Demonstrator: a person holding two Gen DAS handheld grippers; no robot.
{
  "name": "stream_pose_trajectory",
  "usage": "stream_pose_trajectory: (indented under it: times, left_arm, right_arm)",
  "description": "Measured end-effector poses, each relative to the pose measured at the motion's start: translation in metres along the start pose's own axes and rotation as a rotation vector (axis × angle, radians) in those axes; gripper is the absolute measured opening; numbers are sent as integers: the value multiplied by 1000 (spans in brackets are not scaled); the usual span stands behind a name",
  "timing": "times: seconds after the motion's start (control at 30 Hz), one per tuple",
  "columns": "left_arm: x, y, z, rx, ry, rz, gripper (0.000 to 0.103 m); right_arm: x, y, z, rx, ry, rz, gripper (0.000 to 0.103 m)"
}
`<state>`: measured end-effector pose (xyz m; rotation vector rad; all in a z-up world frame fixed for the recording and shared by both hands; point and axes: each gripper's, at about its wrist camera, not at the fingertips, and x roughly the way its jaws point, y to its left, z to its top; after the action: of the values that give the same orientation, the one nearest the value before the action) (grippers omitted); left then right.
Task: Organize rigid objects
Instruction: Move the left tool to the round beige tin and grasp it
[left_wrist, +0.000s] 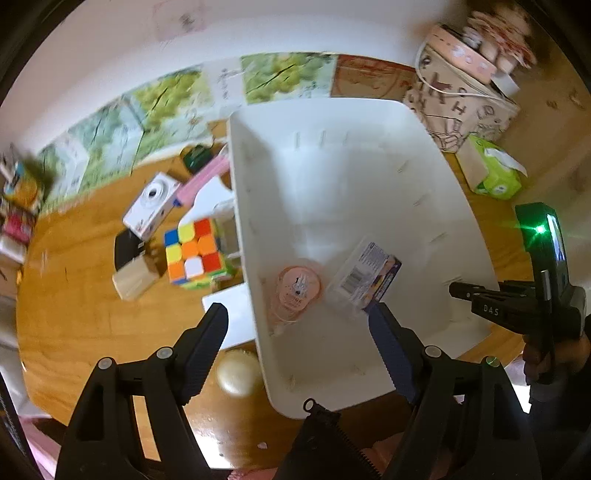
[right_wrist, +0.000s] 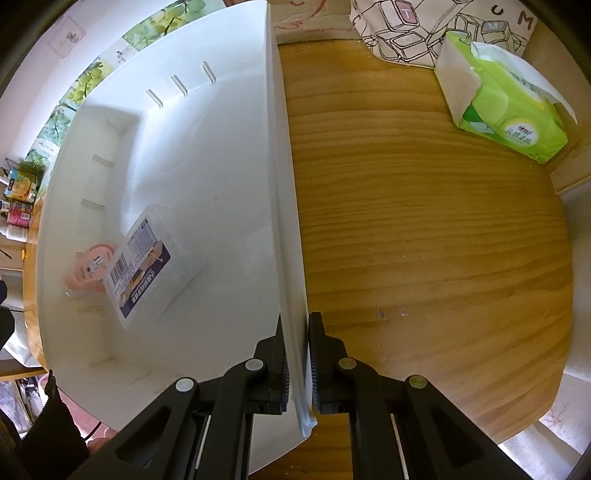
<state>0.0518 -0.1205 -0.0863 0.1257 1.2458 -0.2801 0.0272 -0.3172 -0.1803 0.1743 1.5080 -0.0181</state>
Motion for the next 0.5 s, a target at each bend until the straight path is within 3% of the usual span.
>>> stream_pose_trajectory:
  times: [0.5]
  left_arm:
    - [-2, 61, -33, -136, 21, 27, 81]
  right_arm:
    - [-1, 5, 3, -4, 1, -15, 11]
